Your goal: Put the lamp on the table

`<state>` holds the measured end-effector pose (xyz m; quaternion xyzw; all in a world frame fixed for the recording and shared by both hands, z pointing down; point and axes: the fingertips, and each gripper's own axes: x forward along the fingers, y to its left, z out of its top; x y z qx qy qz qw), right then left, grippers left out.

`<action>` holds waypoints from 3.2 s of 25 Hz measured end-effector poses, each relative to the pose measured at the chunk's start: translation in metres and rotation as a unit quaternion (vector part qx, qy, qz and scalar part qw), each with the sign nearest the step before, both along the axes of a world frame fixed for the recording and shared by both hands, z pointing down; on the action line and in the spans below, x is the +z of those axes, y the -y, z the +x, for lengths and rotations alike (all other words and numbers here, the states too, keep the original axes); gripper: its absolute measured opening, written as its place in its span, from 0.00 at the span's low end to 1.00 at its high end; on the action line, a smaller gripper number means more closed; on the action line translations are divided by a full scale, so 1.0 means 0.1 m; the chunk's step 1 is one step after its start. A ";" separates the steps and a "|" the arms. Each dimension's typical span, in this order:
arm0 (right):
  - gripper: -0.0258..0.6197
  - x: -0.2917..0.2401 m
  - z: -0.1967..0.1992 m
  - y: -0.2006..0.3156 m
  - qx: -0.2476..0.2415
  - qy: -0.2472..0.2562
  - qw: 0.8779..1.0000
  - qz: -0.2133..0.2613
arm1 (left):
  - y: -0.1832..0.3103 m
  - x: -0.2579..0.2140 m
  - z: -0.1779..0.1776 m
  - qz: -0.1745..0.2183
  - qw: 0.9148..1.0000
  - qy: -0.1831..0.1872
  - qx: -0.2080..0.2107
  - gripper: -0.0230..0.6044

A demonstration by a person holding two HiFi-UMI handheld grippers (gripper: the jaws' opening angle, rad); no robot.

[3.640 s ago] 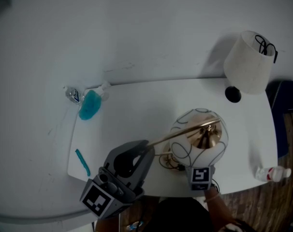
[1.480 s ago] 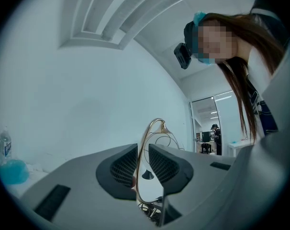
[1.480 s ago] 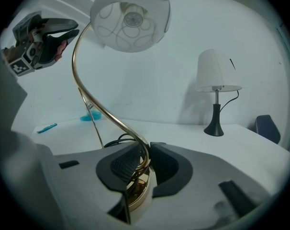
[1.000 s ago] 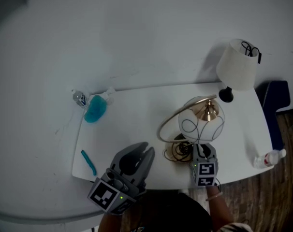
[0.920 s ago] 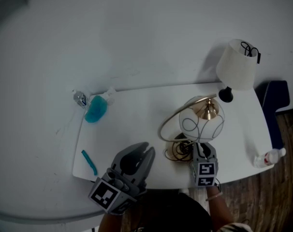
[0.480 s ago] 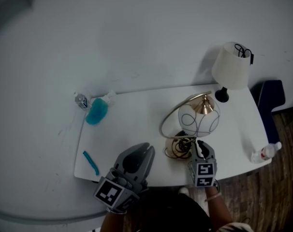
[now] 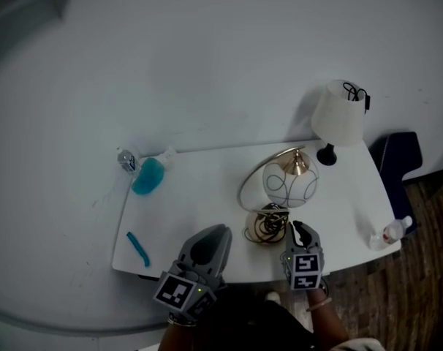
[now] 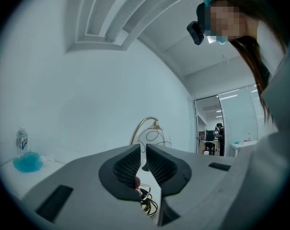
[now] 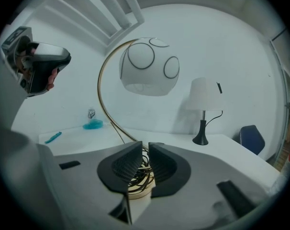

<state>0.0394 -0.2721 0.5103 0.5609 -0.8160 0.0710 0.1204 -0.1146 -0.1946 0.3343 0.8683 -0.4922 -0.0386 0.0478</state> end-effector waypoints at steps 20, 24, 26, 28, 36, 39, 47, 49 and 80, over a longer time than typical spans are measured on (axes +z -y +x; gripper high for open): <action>0.05 -0.37 -0.02 -0.75 0.009 -0.001 1.000 0.027 | -0.69 0.16 -0.08 -0.006 1.000 0.000 -0.029 0.04; 0.05 -0.51 -0.10 -0.93 0.008 0.002 0.999 0.041 | -0.85 0.15 -0.13 -0.003 1.000 -0.003 -0.029 0.04; 0.05 -0.55 -0.13 -1.01 0.008 0.001 0.999 0.045 | -0.92 0.15 -0.16 -0.002 1.000 -0.005 -0.029 0.04; 0.05 -0.57 -0.16 -1.09 0.008 -0.002 0.999 0.046 | -0.99 0.16 -0.19 -0.004 1.000 -0.006 -0.029 0.04; 0.04 -0.67 -0.26 -1.34 0.001 -0.010 0.998 0.056 | -1.14 0.20 -0.25 -0.008 1.000 -0.004 -0.030 0.04; 0.04 -0.73 -0.25 -1.42 -0.002 -0.010 0.998 0.060 | -1.16 0.22 -0.24 -0.009 0.999 -0.005 -0.034 0.04; 0.04 -0.78 -0.18 -1.64 -0.027 -0.011 0.998 0.058 | -1.16 0.29 -0.12 -0.019 0.999 -0.011 -0.047 0.04; 0.04 -0.79 -0.14 -1.67 -0.034 -0.013 0.998 0.058 | -1.17 0.29 -0.09 -0.022 0.998 -0.013 -0.053 0.04; 0.04 -0.83 0.37 -1.69 -0.077 0.004 0.996 0.052 | -1.17 0.43 0.46 -0.045 0.994 -0.010 -0.096 0.04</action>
